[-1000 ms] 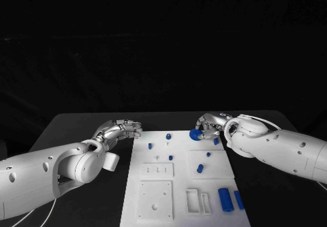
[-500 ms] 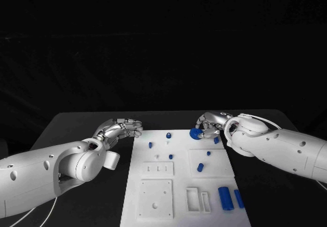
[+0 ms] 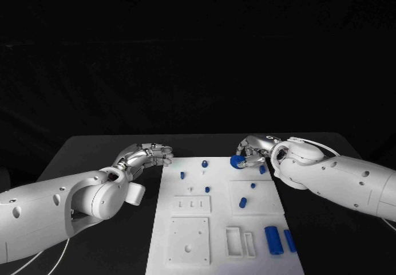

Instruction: Assemble the parts on the task board

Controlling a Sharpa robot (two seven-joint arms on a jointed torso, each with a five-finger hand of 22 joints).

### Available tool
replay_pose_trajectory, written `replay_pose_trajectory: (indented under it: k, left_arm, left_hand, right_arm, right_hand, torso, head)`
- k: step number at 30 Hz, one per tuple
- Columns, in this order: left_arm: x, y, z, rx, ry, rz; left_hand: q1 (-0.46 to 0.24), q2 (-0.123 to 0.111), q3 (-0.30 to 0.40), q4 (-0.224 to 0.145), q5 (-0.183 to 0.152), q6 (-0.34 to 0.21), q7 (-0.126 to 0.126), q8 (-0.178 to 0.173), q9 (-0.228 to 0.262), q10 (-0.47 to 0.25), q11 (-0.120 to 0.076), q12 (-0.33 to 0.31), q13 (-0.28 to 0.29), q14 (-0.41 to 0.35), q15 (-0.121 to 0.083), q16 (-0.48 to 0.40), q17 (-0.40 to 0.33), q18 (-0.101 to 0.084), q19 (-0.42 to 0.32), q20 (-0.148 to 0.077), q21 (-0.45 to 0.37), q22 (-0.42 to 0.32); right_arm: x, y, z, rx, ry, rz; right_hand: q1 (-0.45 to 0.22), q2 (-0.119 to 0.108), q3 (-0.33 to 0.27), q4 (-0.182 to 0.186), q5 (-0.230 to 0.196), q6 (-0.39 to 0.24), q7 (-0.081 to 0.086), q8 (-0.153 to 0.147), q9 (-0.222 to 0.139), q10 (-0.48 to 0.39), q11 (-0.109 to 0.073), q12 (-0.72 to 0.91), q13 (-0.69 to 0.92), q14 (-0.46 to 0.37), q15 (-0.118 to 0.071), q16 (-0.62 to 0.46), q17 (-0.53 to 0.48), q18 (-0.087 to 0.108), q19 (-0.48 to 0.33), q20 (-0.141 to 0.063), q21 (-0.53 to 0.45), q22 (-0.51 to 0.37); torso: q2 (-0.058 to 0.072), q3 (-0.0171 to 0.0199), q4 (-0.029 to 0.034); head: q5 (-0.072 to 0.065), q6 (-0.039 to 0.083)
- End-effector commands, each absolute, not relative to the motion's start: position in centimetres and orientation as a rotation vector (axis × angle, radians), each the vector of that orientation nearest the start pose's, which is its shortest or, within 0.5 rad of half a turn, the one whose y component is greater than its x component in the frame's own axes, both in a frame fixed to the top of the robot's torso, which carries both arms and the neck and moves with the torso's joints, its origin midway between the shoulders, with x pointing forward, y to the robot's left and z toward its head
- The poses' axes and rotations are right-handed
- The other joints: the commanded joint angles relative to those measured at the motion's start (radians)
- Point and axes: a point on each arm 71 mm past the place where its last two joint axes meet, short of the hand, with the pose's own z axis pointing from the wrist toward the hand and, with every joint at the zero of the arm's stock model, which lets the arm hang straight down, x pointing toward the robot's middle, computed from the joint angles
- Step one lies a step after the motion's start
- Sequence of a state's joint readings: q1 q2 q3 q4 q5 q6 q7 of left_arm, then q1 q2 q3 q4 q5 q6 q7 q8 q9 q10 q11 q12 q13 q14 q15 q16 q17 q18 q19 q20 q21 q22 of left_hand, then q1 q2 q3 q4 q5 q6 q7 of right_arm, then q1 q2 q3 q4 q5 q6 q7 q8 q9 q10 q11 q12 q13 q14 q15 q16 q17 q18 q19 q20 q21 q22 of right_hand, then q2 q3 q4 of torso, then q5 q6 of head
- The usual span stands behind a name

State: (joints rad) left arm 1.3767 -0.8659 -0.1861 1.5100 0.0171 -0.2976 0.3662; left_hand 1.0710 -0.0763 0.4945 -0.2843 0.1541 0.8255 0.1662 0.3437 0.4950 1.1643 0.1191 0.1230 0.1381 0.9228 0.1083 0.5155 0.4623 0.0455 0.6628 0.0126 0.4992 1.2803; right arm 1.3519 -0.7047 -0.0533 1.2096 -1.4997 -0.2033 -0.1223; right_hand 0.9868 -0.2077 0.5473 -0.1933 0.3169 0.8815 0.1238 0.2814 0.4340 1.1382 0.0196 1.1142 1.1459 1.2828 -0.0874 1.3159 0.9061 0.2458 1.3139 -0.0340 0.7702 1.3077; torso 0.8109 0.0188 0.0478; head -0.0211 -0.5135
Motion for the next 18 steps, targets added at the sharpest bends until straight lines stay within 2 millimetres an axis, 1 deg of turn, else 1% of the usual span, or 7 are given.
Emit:
replay_pose_trajectory:
  k: [1, 3, 5, 8, 10, 14, 18]
  left_arm:
    - [50.29, 22.58, -14.64, -1.024, 1.459, -1.5]
    - [50.31, 22.58, -14.64, -1.024, 1.457, -1.5]
    - [50.3, 22.52, -14.63, -1.023, 1.458, -1.501]
    - [50.29, 22.54, -14.63, -1.023, 1.458, -1.501]
    - [50.3, 22.57, -14.64, -1.024, 1.457, -1.499]
    - [50.3, 22.63, -14.64, -1.025, 1.457, -1.497]
    - [50.33, 22.69, -14.65, -1.026, 1.455, -1.494]
  left_hand:
    - [0.004, -0.005, 0.006, -0.001, -0.006, -0.004, 0.005, -0.006, 0.001, -0.002, 0.008, -0.005, -0.001, 0.002, 0.004, -0.004, 0.001, -0.001, 0.005, 0.0, -0.002, -0.001]
    - [0.004, -0.005, 0.006, -0.001, -0.006, -0.004, 0.005, -0.006, 0.001, -0.002, 0.008, -0.005, -0.001, 0.002, 0.004, -0.004, 0.001, -0.001, 0.005, 0.0, -0.002, -0.001]
    - [0.004, -0.005, 0.006, -0.002, -0.006, -0.004, 0.005, -0.006, 0.001, -0.002, 0.008, -0.006, -0.001, 0.002, 0.004, -0.004, 0.001, -0.001, 0.005, 0.0, -0.002, -0.001]
    - [0.005, -0.005, 0.006, -0.001, -0.006, -0.004, 0.005, -0.007, 0.001, -0.002, 0.008, -0.006, -0.001, 0.002, 0.004, -0.004, 0.001, -0.001, 0.005, 0.0, -0.002, -0.001]
    - [0.005, -0.005, 0.006, -0.001, -0.006, -0.004, 0.005, -0.007, 0.001, -0.002, 0.008, -0.006, -0.001, 0.002, 0.004, -0.004, 0.001, -0.001, 0.005, 0.0, -0.002, -0.001]
    - [0.005, -0.005, 0.006, -0.001, -0.005, -0.004, 0.005, -0.007, 0.001, -0.002, 0.008, -0.006, -0.001, 0.002, 0.004, -0.004, 0.001, -0.001, 0.005, 0.0, -0.002, -0.001]
    - [0.005, -0.005, 0.006, -0.002, -0.005, -0.004, 0.005, -0.007, 0.001, -0.002, 0.008, -0.007, -0.001, 0.002, 0.004, -0.004, 0.002, -0.001, 0.005, 0.0, -0.002, -0.001]
  right_arm:
    - [56.19, -22.25, -14.42, -0.21, 1.696, 0.361]
    - [56.21, -22.21, -14.41, -0.212, 1.693, 0.357]
    - [56.2, -22.16, -14.41, -0.215, 1.692, 0.354]
    - [56.2, -22.05, -14.41, -0.224, 1.69, 0.35]
    - [56.17, -22.0, -14.42, -0.228, 1.692, 0.349]
    - [56.13, -22.04, -14.5, -0.238, 1.695, 0.347]
    - [56.08, -22.02, -14.63, -0.248, 1.695, 0.347]
  right_hand:
    - [-0.013, 0.001, -0.005, 0.001, -0.006, 0.019, 0.008, 0.004, 0.001, -0.006, -0.002, 0.004, -0.001, 0.005, -0.005, -0.003, 0.002, 0.016, -0.005, -0.002, 0.005, 0.022]
    - [-0.011, 0.008, -0.004, 0.003, -0.019, 0.027, 0.005, 0.008, 0.003, -0.005, -0.005, 0.005, -0.002, 0.005, -0.007, -0.002, 0.005, 0.016, -0.006, -0.005, 0.009, 0.023]
    - [-0.01, 0.011, -0.003, 0.005, -0.025, 0.033, 0.003, 0.011, 0.004, -0.003, -0.007, 0.006, -0.003, 0.006, -0.009, -0.002, 0.008, 0.016, -0.007, -0.006, 0.012, 0.023]
    - [-0.001, 0.019, 0.005, 0.006, -0.053, 0.044, -0.001, 0.016, 0.006, 0.0, -0.01, 0.007, -0.005, 0.006, -0.013, -0.002, 0.014, 0.016, -0.008, -0.008, 0.017, 0.022]
    - [0.016, 0.026, 0.028, 0.008, -0.095, 0.052, -0.004, 0.019, 0.006, 0.002, -0.013, 0.006, -0.007, 0.007, -0.015, -0.004, 0.017, 0.016, -0.011, -0.008, 0.02, 0.022]
    - [0.056, 0.032, 0.085, 0.007, -0.136, 0.065, -0.007, 0.022, 0.006, 0.005, -0.016, 0.005, -0.012, 0.008, -0.018, -0.009, 0.022, 0.016, -0.014, -0.007, 0.024, 0.021]
    - [0.09, 0.027, 0.134, -0.006, -0.141, 0.069, -0.007, 0.022, 0.005, 0.006, -0.016, 0.004, -0.014, 0.009, -0.018, -0.012, 0.026, 0.016, -0.017, -0.004, 0.027, 0.021]
  torso:
    - [0.0, -0.0006, 0.0018]
    - [0.0, -0.0006, 0.0001]
    - [0.0, -0.0006, 0.0002]
    - [0.0, -0.0012, 0.0007]
    - [0.0, -0.0011, -0.0004]
    - [0.0, 0.0001, -0.0003]
    - [0.0, 0.0002, -0.001]
  head:
    - [0.001, -0.003]
    - [0.008, -0.004]
    - [0.009, -0.005]
    - [0.006, -0.005]
    - [0.007, -0.006]
    - [0.006, -0.007]
    - [0.005, -0.008]
